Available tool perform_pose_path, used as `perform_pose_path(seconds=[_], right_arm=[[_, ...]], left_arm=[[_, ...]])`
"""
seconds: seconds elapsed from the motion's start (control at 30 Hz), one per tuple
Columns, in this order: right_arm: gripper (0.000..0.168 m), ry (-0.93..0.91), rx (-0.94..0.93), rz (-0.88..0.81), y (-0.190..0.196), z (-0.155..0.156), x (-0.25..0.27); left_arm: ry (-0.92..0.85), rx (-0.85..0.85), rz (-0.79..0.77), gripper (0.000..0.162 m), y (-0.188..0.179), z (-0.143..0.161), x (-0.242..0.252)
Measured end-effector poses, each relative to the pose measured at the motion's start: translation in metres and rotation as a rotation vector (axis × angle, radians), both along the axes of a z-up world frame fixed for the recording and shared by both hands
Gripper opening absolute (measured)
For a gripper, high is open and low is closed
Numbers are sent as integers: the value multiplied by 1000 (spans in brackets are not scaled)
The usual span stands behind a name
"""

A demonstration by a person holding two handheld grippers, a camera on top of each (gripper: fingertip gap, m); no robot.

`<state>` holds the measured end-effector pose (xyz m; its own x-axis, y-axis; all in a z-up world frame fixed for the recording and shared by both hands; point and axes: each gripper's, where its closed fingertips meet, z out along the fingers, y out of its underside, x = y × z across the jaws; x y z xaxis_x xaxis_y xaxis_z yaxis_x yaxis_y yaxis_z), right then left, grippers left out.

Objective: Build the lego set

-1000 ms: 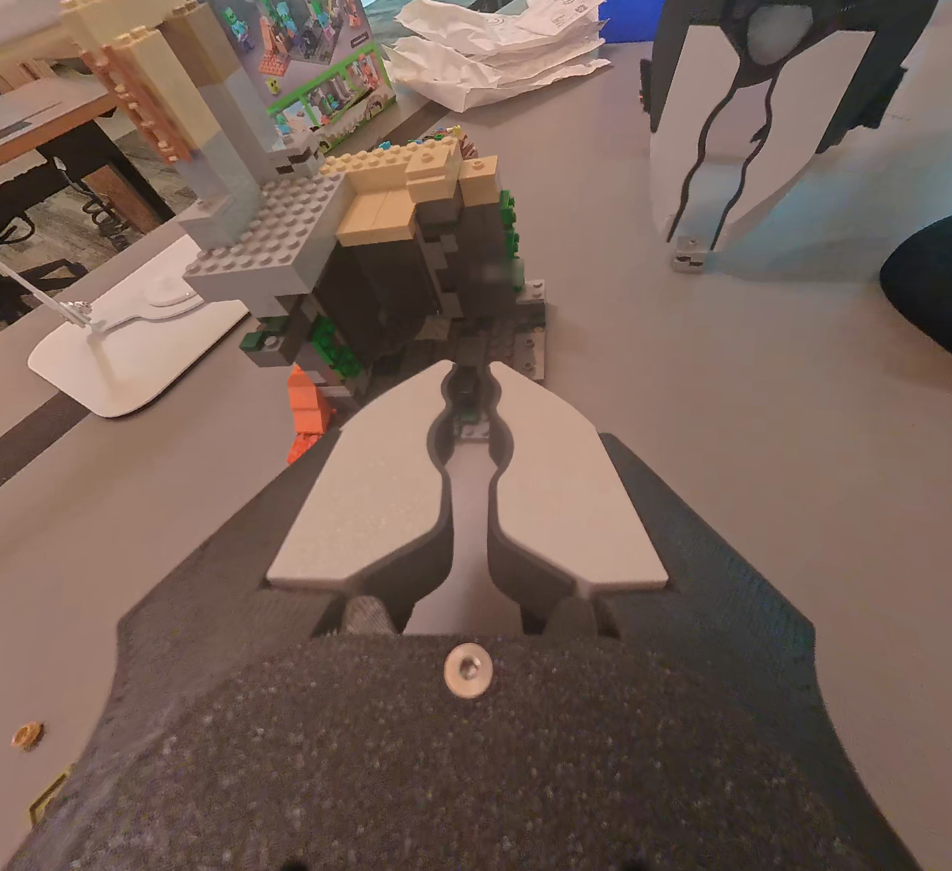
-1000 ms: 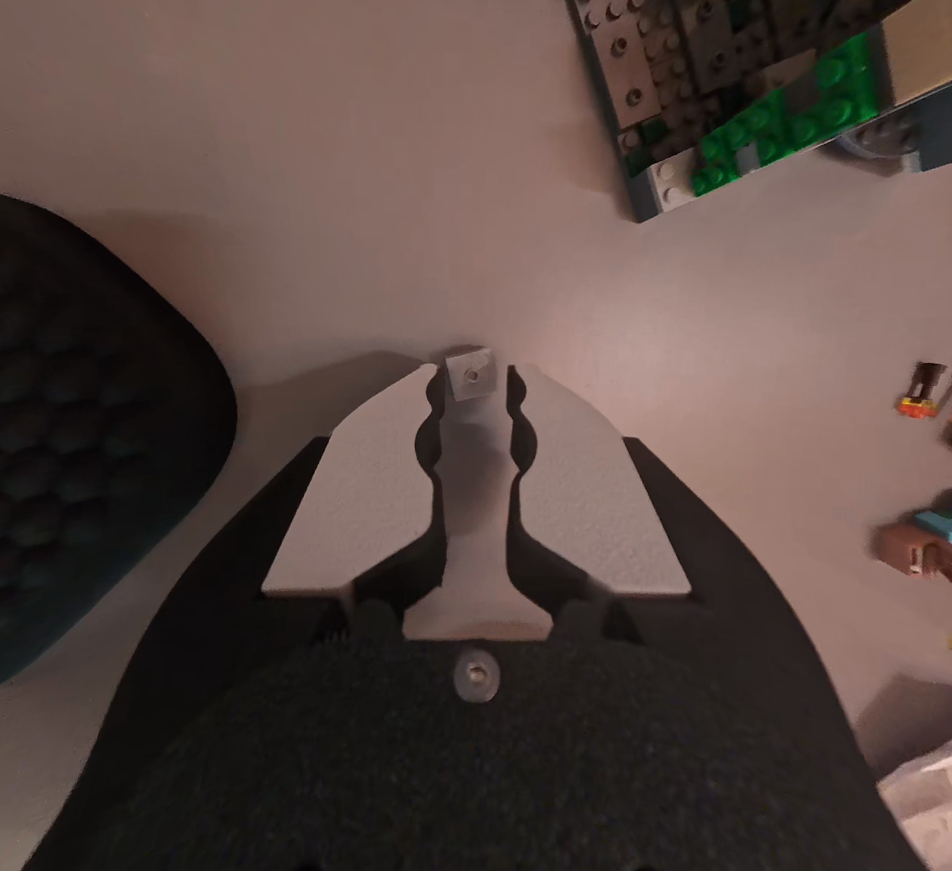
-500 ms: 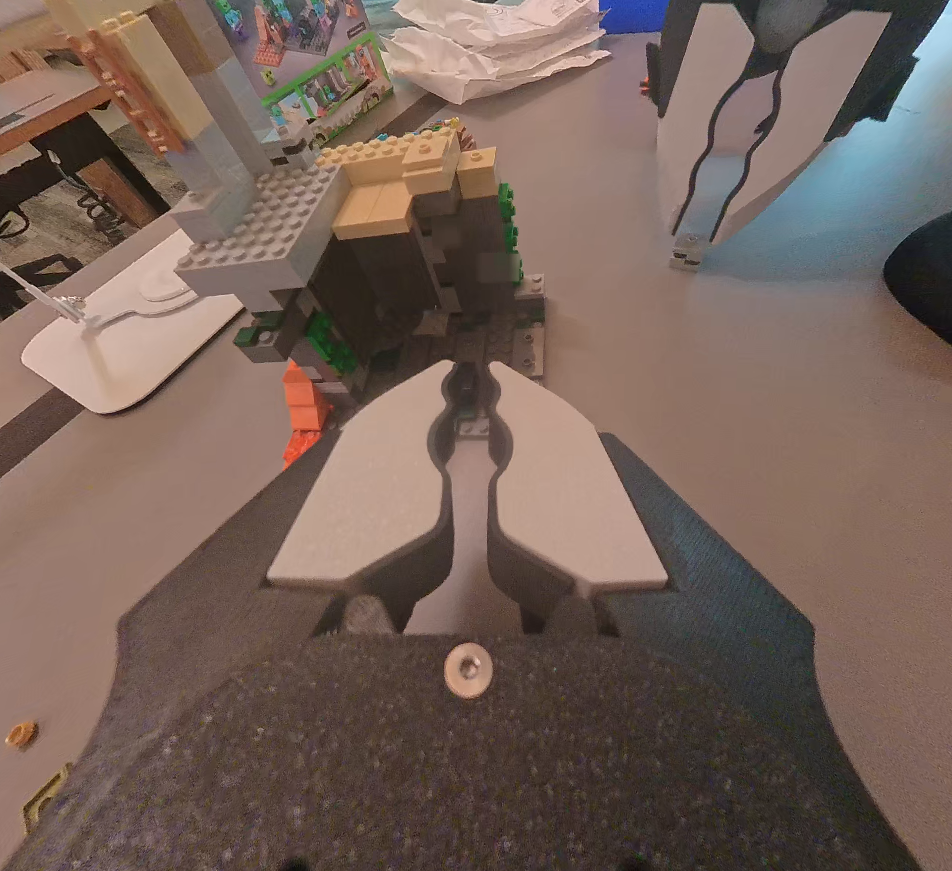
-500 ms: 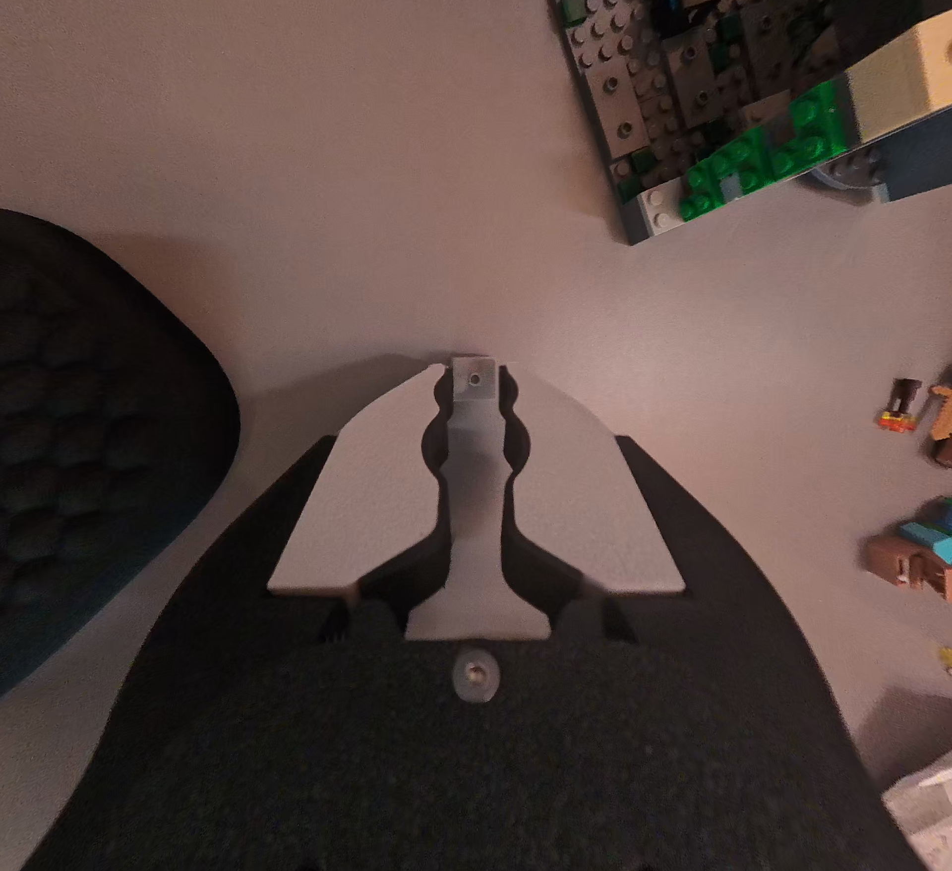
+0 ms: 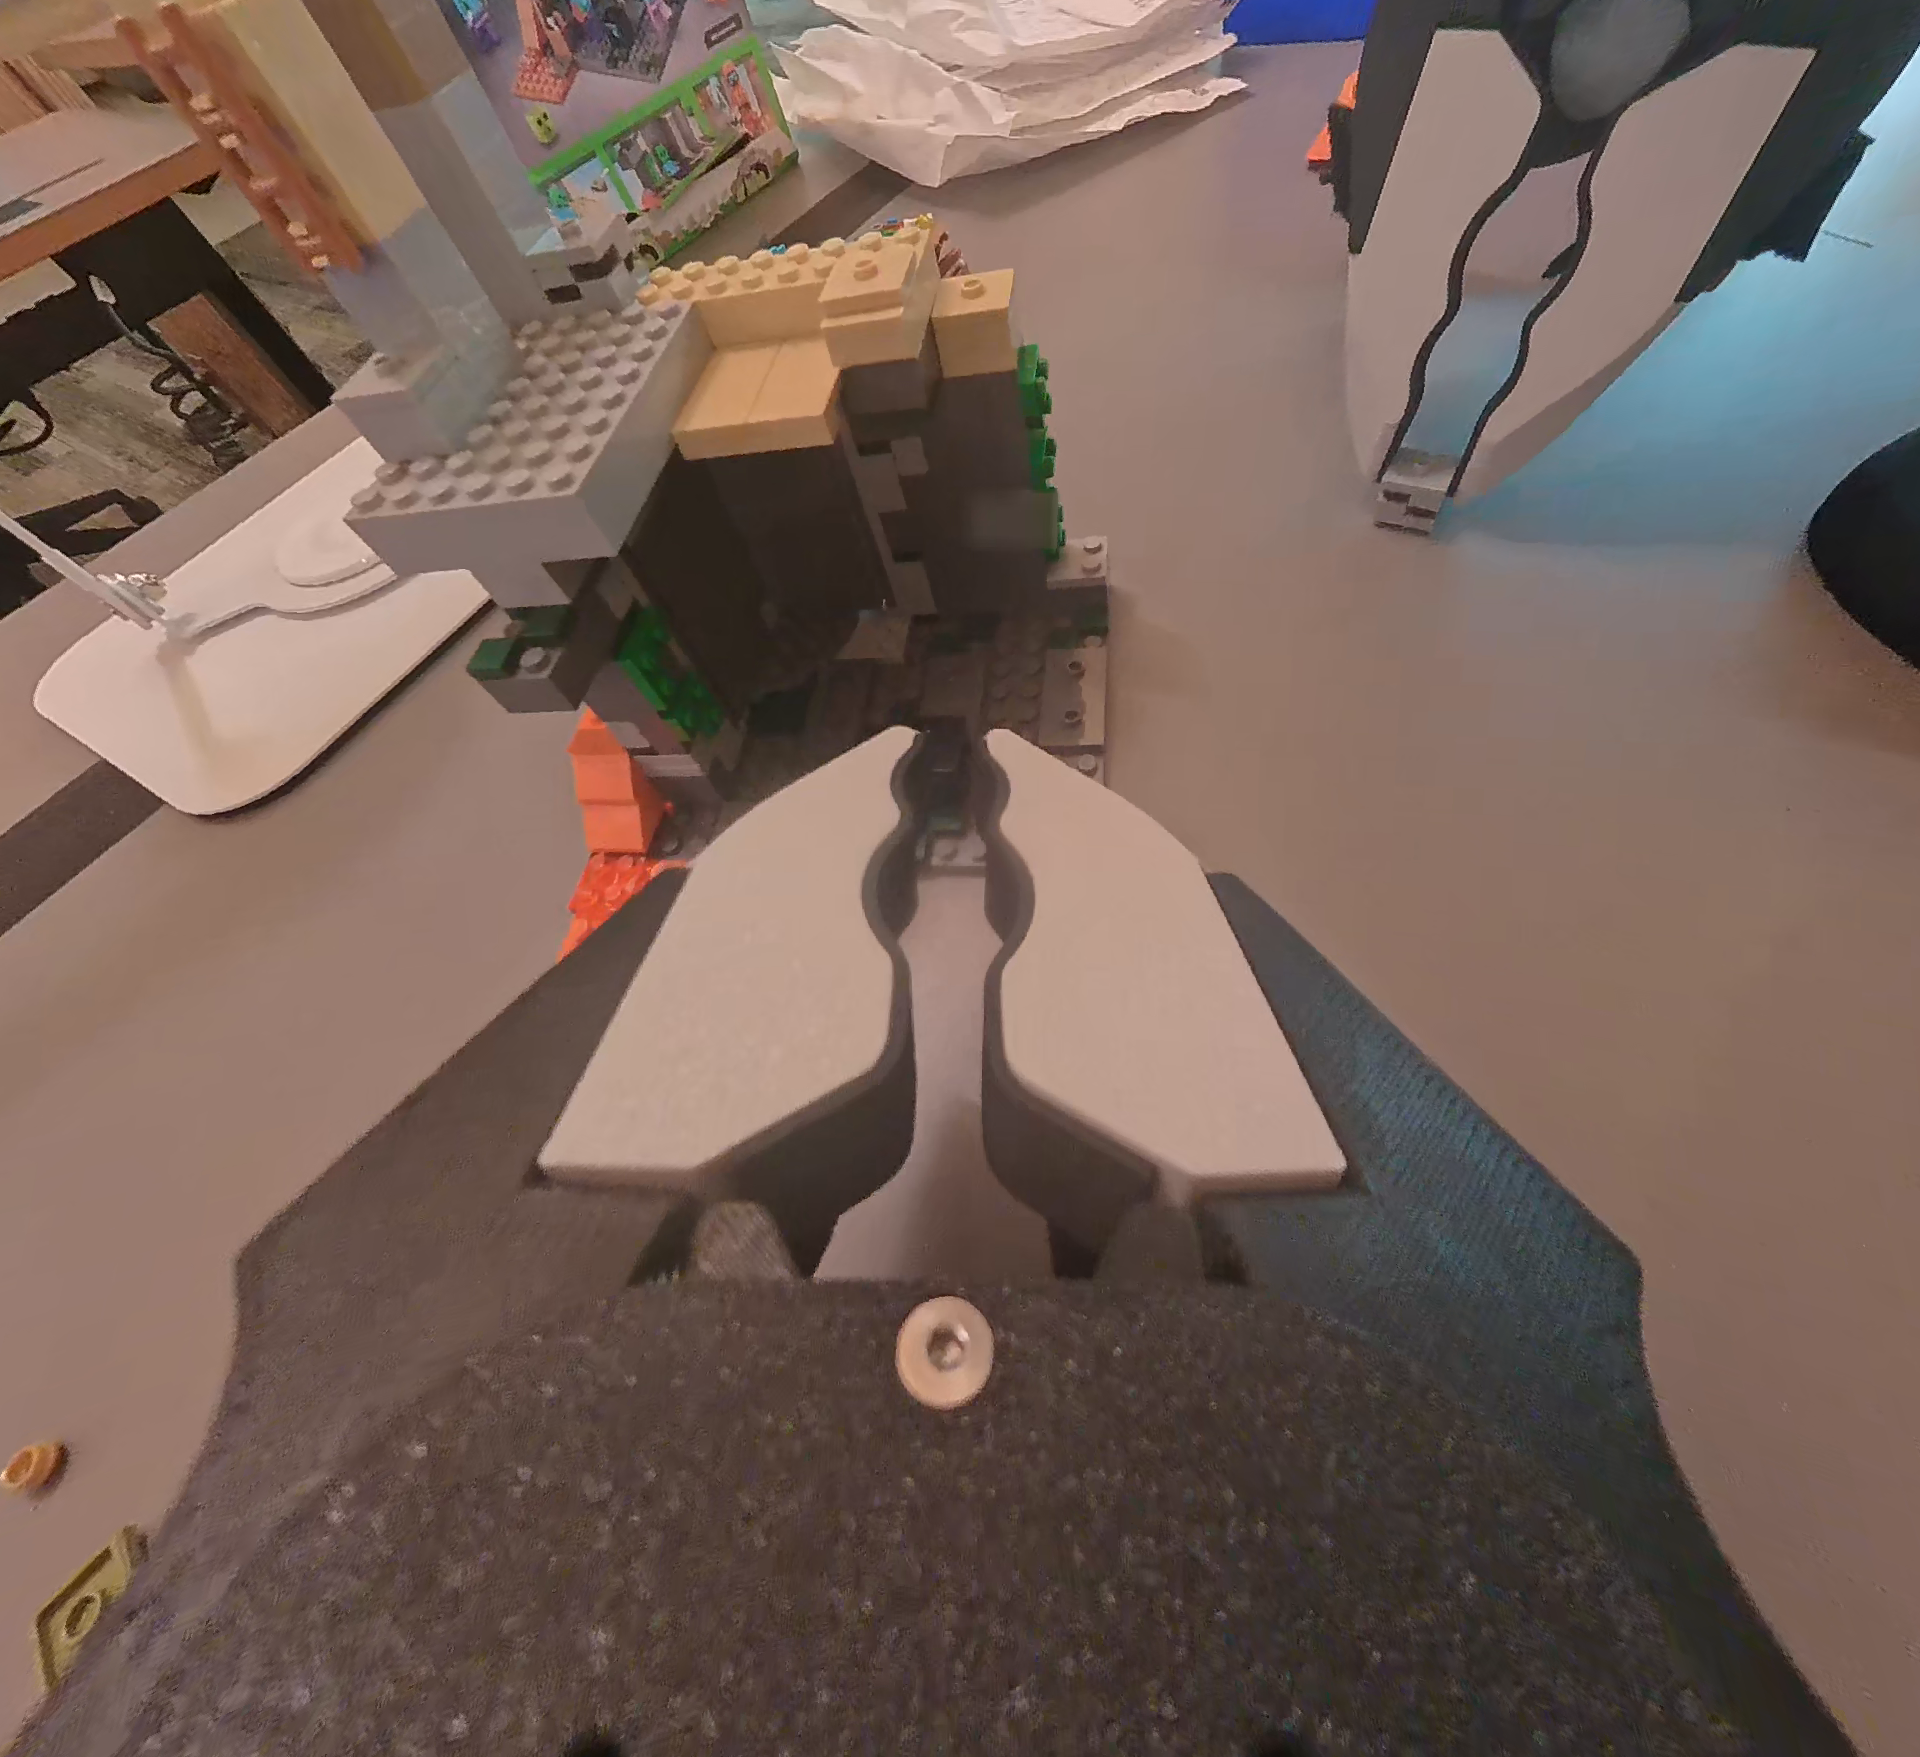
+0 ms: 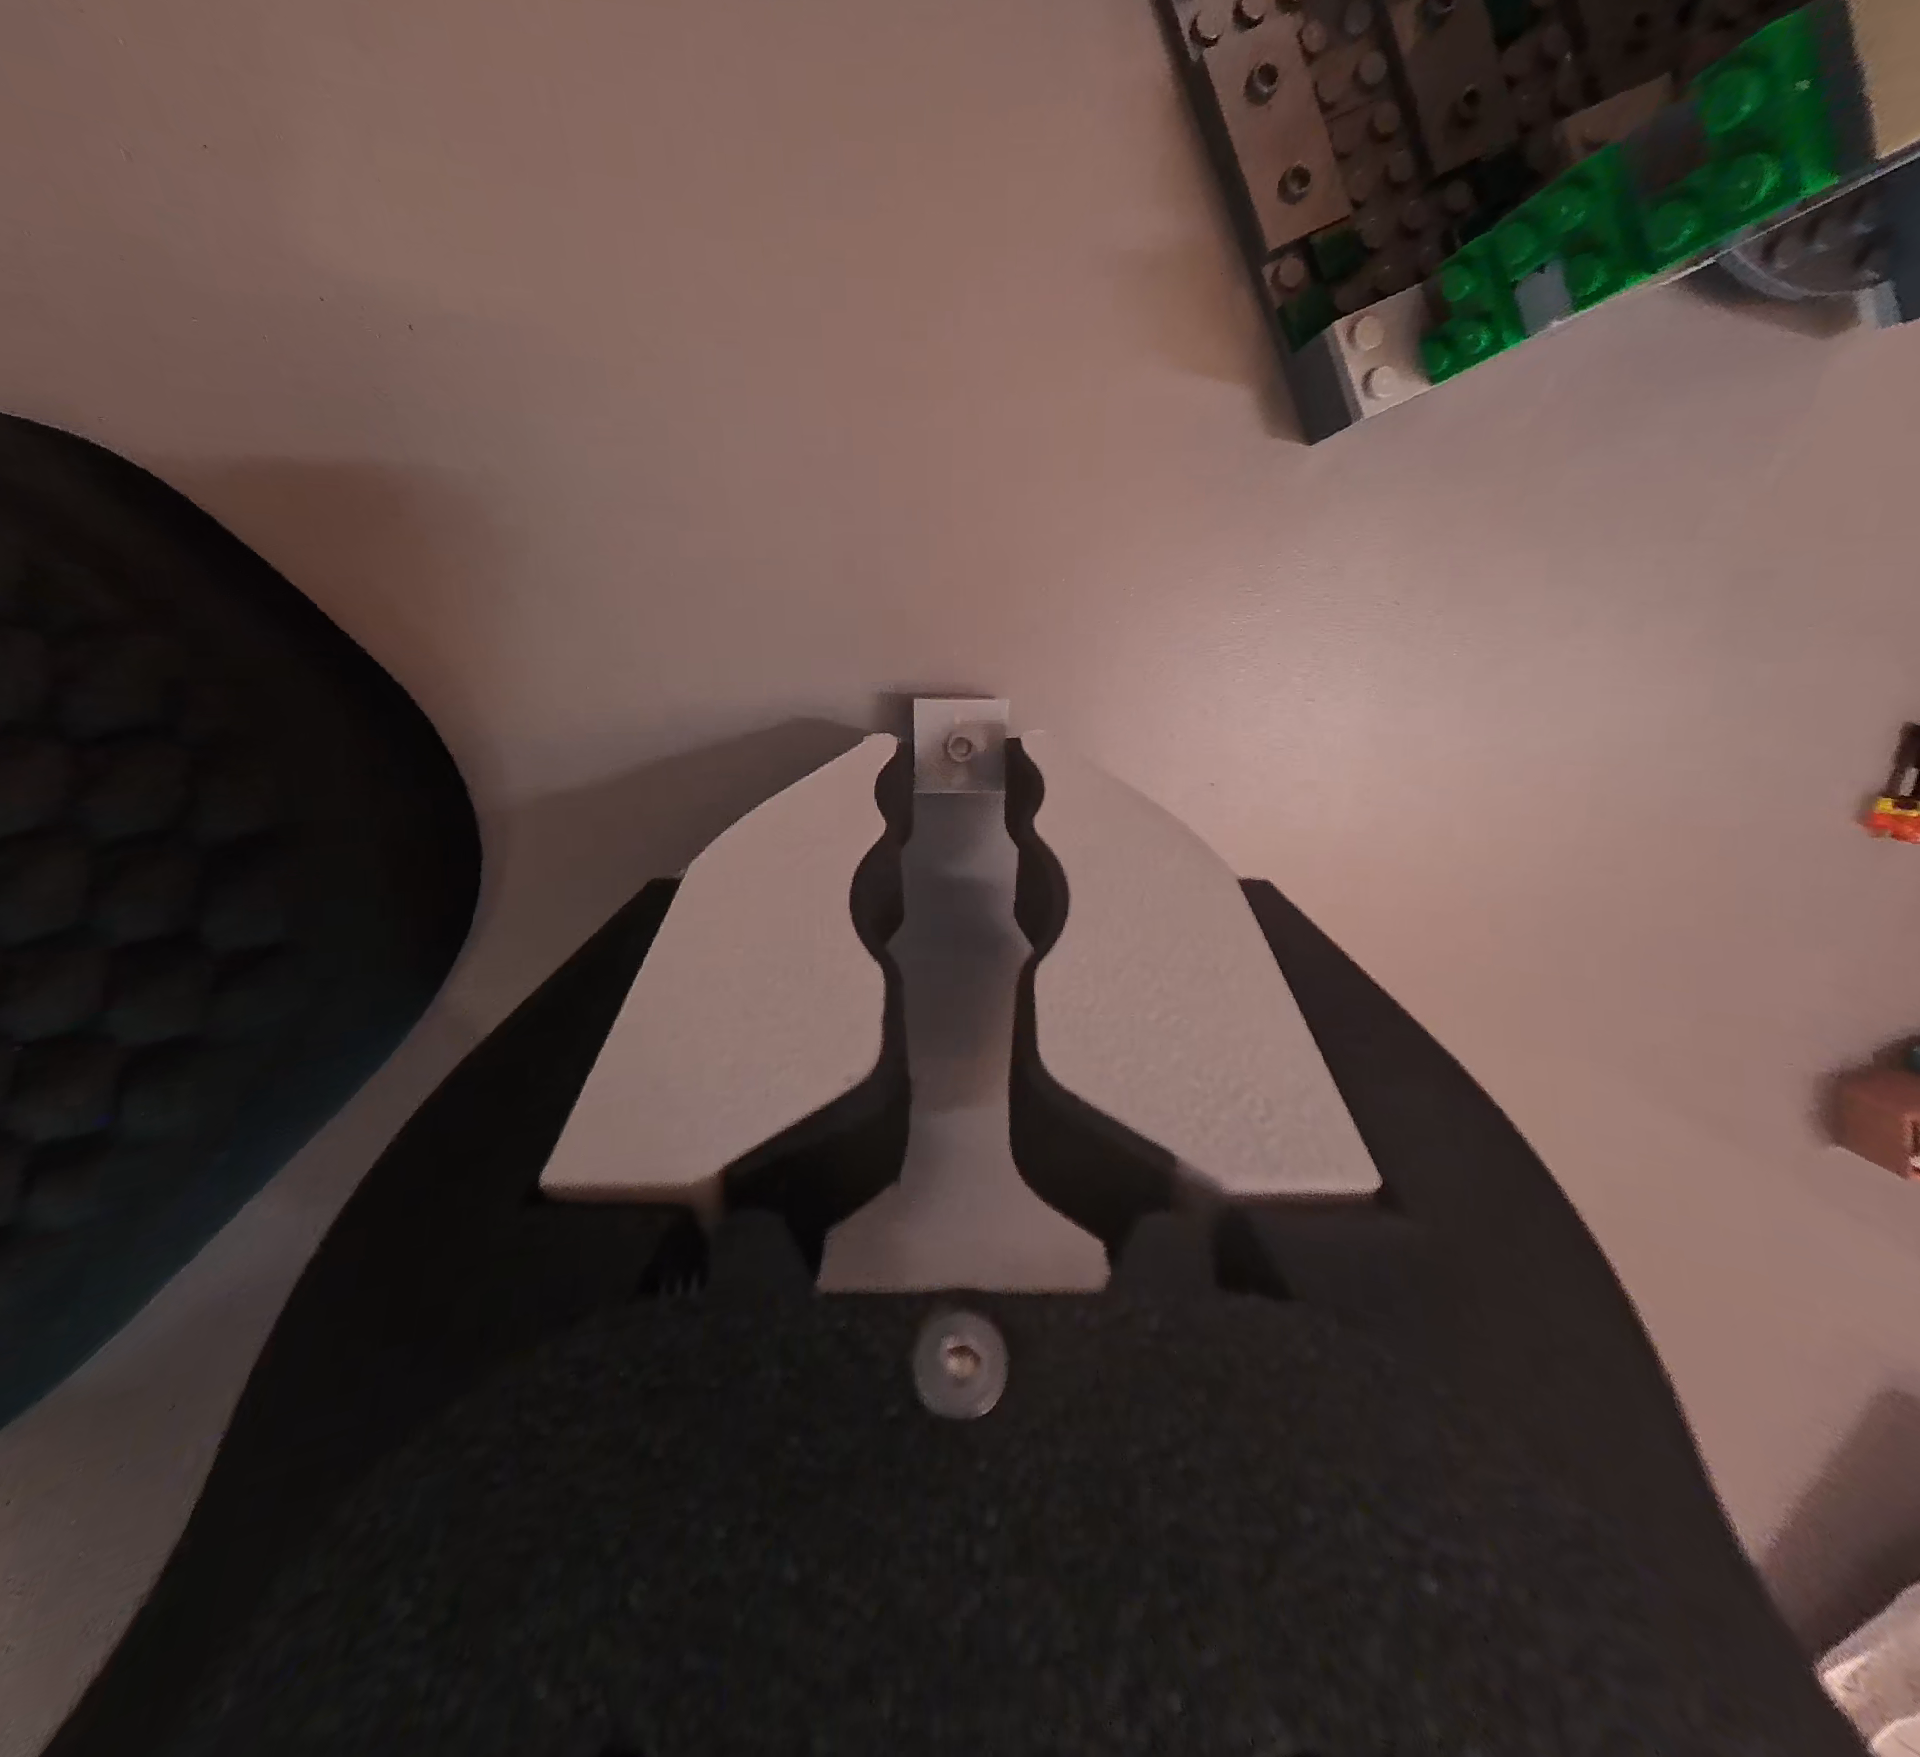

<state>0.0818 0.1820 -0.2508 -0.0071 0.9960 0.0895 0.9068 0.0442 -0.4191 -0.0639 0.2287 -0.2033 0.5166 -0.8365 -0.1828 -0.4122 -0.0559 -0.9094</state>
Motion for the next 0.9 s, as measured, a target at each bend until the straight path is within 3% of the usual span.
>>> perform_pose_path(seconds=[0.63, 0.9], right_arm=[[16, 61, 30, 27, 7, 7, -23], [16, 192, 86, 6, 4, 19, -35]], left_arm=[[-12, -11, -2, 0, -2, 2, 0], [-18, -30, 0, 0, -2, -1, 1]])
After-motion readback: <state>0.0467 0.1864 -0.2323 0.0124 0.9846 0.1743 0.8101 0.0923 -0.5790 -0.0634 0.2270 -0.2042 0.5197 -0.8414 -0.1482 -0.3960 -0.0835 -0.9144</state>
